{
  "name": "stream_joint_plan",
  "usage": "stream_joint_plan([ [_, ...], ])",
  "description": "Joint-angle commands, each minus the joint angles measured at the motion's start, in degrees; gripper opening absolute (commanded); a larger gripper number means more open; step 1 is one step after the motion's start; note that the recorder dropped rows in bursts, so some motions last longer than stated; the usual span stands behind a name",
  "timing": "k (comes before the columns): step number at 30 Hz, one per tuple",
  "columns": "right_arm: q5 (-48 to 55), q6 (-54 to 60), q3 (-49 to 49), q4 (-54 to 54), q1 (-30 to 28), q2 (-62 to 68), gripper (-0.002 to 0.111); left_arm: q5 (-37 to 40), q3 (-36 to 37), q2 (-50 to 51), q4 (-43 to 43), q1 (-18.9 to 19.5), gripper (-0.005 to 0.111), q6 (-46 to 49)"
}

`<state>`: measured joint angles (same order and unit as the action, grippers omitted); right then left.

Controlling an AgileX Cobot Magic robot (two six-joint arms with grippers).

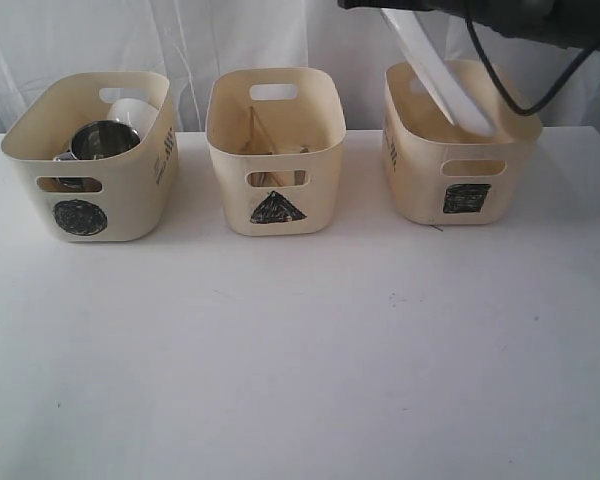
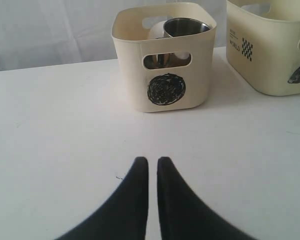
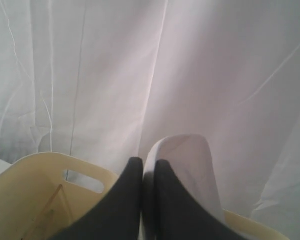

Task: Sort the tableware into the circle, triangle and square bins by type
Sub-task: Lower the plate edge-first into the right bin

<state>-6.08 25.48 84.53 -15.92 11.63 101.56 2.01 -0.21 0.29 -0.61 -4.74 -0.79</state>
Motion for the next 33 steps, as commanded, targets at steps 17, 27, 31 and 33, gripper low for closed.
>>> stream_joint_plan([
  [17, -6.0, -0.2, 2.3, 1.5, -2.3, 6.6, 0.000, -0.3, 0.2, -0.3, -0.6, 0.0, 0.013, -0.3],
  [27, -6.4, -1.7, 2.3, 1.5, -2.3, 7.6, 0.000, -0.3, 0.2, -0.3, -0.6, 0.0, 0.013, -0.3],
  [31, -7.0, -3.4, 2.3, 1.2, -2.7, 7.6, 0.007, -0.3, 0.2, -0.3, -0.6, 0.0, 0.013, -0.3],
  [33, -8.0, -3.9, 2.3, 0.9, -2.9, 7.6, 0.023, -0.3, 0.2, -0.3, -0.6, 0.0, 0.013, -0.3],
])
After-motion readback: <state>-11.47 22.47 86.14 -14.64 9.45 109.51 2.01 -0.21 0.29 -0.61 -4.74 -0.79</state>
